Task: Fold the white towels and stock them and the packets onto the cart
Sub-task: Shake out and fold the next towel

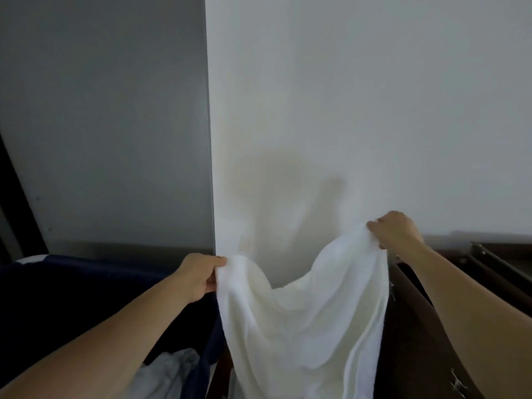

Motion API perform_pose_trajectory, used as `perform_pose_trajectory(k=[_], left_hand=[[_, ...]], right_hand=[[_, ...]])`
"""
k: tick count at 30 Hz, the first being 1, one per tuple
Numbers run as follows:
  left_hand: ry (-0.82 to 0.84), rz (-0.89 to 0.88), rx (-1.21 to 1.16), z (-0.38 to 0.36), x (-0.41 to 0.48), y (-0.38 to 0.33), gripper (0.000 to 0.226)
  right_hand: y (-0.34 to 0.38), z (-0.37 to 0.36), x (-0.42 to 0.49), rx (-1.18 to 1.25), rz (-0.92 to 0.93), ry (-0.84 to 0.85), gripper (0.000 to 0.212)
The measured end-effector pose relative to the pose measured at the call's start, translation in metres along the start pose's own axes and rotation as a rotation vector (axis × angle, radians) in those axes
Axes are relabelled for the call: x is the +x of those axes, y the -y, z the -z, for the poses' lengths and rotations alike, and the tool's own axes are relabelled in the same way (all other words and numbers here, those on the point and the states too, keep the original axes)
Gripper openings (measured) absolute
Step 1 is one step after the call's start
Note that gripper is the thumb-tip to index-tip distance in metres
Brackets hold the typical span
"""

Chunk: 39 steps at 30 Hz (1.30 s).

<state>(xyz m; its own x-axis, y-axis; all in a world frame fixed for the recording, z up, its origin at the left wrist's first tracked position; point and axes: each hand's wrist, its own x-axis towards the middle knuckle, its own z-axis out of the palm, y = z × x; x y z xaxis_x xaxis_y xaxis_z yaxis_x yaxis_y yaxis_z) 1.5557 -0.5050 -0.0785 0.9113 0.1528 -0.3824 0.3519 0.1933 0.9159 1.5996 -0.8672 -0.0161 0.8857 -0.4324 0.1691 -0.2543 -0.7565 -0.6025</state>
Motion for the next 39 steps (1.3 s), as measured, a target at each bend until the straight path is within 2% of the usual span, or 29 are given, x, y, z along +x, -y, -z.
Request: perform_pose_trajectory(k=[3, 6, 9, 13, 18, 23, 32, 34, 36, 39], left_hand=[[-0.009, 0.001, -0.085, -0.033, 0.001, 0.001, 0.014], [0.014, 0.008, -0.166, -0.07, -0.004, 0.009, 0.02], [0.067, -0.052, -0.158, -0.103, -0.015, 0.015, 0.011], [0.153, -0.18, -0.048, -0.125, -0.029, 0.013, 0.018], [0.258, -0.225, -0.027, -0.126, -0.047, 0.012, 0.025], [0.296, -0.238, -0.076, -0.124, -0.054, 0.013, 0.024], [0.296, -0.322, -0.171, -0.133, -0.062, -0.019, 0.014], [0.299, -0.345, -0.152, -0.136, -0.061, -0.035, 0.016], [0.268, -0.387, -0.133, -0.139, -0.061, -0.052, 0.015], [0.24, -0.495, -0.134, -0.147, -0.064, -0.083, 0.014]], right_hand=[[0.026, -0.018, -0.027, -0.058, 0.12, 0.134, 0.023], [0.048, -0.038, -0.064, -0.048, 0.21, 0.149, 0.03], [0.06, -0.053, -0.093, -0.072, 0.292, 0.056, 0.03], [0.056, -0.066, -0.112, -0.014, 0.415, -0.036, 0.024], [0.036, -0.076, -0.113, 0.104, 0.508, -0.129, 0.019], [0.03, -0.09, -0.119, 0.121, 0.72, -0.374, 0.037], [0.039, -0.07, -0.118, 0.083, 0.95, -0.503, 0.016], [0.042, -0.059, -0.117, 0.146, 0.953, -0.451, 0.026], [0.048, -0.042, -0.118, 0.332, 0.865, -0.314, 0.035], [0.049, -0.02, -0.115, 0.466, 0.715, -0.258, 0.036]])
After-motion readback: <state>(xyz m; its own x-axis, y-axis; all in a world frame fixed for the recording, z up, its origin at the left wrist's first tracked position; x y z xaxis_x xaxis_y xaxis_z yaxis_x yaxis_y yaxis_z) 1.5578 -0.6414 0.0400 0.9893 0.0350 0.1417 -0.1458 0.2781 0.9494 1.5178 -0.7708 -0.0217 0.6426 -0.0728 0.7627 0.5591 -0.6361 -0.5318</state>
